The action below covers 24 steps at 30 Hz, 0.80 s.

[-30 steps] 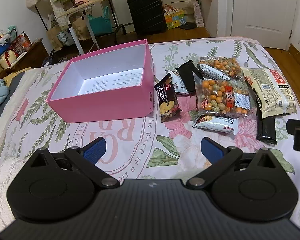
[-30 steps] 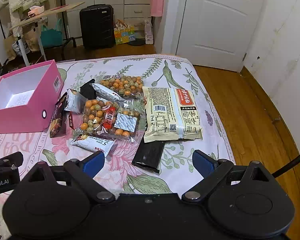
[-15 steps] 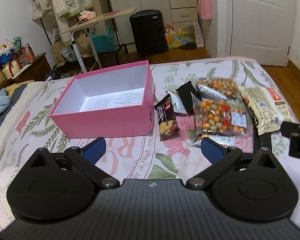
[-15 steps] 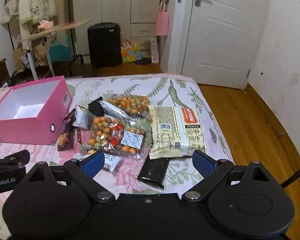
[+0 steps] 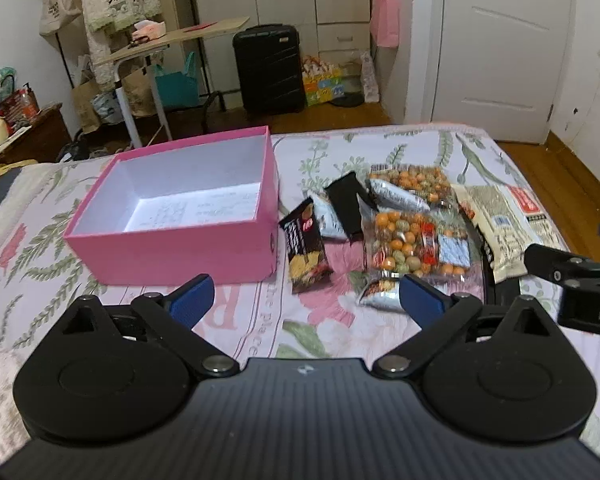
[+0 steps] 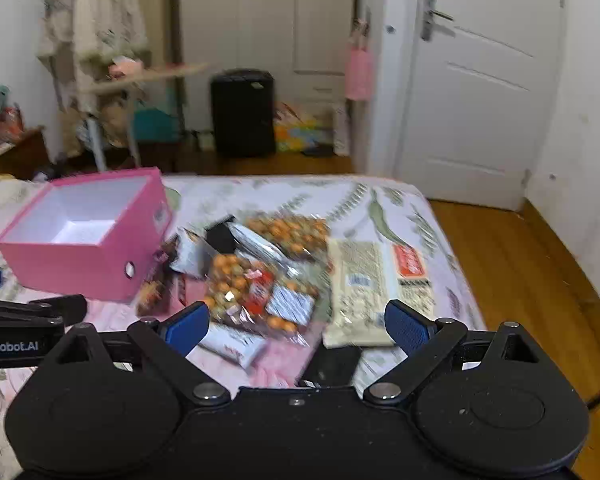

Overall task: Organize snacks
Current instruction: 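Move the right tool to the clear peanut bag and close on it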

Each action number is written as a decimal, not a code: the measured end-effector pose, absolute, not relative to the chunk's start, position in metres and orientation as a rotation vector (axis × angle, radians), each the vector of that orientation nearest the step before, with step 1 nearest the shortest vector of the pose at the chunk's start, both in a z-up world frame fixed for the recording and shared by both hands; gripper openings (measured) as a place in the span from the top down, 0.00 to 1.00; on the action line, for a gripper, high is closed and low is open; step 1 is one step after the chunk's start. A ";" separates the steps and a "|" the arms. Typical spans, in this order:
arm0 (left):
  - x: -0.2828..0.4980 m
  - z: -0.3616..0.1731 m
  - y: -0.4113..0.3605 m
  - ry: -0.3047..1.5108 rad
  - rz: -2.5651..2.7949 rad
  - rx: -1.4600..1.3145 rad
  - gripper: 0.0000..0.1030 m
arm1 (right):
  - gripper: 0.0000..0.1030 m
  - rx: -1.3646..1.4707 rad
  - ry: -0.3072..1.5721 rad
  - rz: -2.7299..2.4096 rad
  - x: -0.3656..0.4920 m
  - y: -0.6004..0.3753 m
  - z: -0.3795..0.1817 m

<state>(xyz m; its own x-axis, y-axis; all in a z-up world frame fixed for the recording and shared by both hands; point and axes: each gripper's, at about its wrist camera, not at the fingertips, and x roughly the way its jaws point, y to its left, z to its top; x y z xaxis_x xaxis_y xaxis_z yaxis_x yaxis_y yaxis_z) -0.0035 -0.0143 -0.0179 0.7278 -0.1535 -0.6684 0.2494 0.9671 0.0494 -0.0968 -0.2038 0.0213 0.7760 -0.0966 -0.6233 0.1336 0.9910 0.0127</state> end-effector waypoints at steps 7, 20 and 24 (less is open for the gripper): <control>0.037 -0.038 -0.033 0.732 -0.345 0.140 0.23 | 0.21 0.208 0.667 0.019 -0.057 -0.233 -0.014; 0.125 -0.113 -0.073 0.942 -0.481 -0.016 0.53 | 0.37 0.184 0.839 0.113 -0.009 -0.233 -0.095; 0.135 -0.129 -0.087 0.951 -0.521 -0.018 0.78 | 0.37 0.176 0.860 0.097 -0.004 -0.238 -0.105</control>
<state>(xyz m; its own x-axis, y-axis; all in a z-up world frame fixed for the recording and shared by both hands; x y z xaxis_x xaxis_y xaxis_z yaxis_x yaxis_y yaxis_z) 0.1350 -0.0870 -0.1290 0.4675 -0.4326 -0.7709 0.4168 0.8769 -0.2393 -0.0042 -0.2382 -0.1054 0.6493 0.1560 -0.7443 -0.0146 0.9811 0.1928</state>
